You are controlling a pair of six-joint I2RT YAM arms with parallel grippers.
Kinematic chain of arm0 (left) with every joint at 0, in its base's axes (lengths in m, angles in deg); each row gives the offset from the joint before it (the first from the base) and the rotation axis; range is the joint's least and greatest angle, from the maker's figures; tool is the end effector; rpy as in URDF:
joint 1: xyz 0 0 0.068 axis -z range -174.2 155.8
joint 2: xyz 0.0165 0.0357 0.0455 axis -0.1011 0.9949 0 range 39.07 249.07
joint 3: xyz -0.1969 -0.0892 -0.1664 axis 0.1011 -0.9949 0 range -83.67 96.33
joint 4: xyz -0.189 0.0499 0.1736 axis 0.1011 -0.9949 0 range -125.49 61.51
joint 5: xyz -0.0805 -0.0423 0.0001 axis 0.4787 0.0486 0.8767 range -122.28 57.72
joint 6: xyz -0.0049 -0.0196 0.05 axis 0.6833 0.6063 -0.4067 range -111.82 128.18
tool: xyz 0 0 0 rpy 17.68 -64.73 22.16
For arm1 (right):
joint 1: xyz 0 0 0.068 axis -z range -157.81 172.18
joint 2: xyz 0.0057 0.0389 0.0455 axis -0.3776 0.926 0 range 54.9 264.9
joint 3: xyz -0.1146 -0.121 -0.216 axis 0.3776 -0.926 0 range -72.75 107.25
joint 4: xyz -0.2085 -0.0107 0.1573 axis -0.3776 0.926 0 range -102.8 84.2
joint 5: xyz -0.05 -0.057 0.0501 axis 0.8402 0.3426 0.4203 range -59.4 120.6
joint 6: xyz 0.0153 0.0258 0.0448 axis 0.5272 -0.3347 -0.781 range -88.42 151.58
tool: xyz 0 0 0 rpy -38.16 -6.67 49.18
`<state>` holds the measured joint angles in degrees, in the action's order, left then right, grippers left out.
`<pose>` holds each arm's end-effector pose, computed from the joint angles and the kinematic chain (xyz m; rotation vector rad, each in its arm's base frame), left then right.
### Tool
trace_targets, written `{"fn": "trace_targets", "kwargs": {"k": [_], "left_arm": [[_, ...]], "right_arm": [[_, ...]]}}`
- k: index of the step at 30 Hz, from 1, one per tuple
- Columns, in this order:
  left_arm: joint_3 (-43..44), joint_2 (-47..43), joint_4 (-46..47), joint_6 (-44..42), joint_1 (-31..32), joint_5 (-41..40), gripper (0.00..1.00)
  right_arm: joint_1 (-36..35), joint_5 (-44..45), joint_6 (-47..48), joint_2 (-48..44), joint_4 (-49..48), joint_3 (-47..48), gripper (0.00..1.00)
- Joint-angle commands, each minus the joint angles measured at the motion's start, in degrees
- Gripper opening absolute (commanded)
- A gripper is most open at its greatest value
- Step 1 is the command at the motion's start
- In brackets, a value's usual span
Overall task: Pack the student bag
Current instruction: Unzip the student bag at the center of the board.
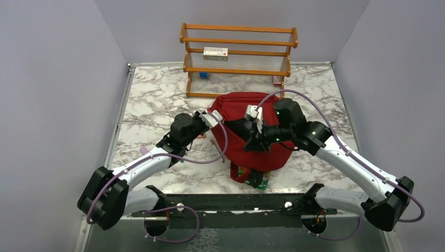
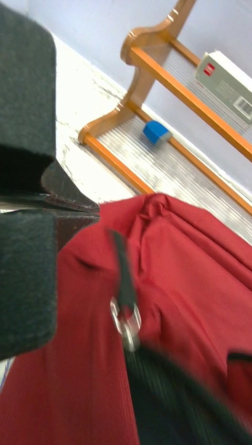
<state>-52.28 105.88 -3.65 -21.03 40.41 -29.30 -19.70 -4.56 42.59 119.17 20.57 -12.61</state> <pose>0.2113 -0.1483 0.2429 0.9603 1.4706 -0.1144 0.1618 0.1726 0.3308 -1.3060 1.8427 0.9746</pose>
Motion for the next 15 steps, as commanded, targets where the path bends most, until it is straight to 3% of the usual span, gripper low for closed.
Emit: {"fn": "trace_targets", "kwargs": {"k": [1, 8, 14, 15], "left_arm": [[0.55, 3.20, 2.12, 2.46, -4.25, -3.04, 0.00], [2.05, 7.02, 3.77, 2.31, -5.87, 4.25, 0.00], [2.52, 4.58, 5.74, 8.79, -5.93, 6.86, 0.00], [2.53, 3.88, 6.01, 11.30, -5.96, 5.77, 0.06]], "right_arm": [[-0.47, -4.70, -1.51, -5.64, 3.91, 0.51, 0.01], [-0.47, -5.15, -1.81, -8.26, 4.15, 0.30, 0.00], [-0.47, -3.79, -3.68, -6.11, 4.77, -1.75, 0.00], [-0.47, -1.67, -4.99, -5.30, 5.27, -2.24, 0.00]]}}
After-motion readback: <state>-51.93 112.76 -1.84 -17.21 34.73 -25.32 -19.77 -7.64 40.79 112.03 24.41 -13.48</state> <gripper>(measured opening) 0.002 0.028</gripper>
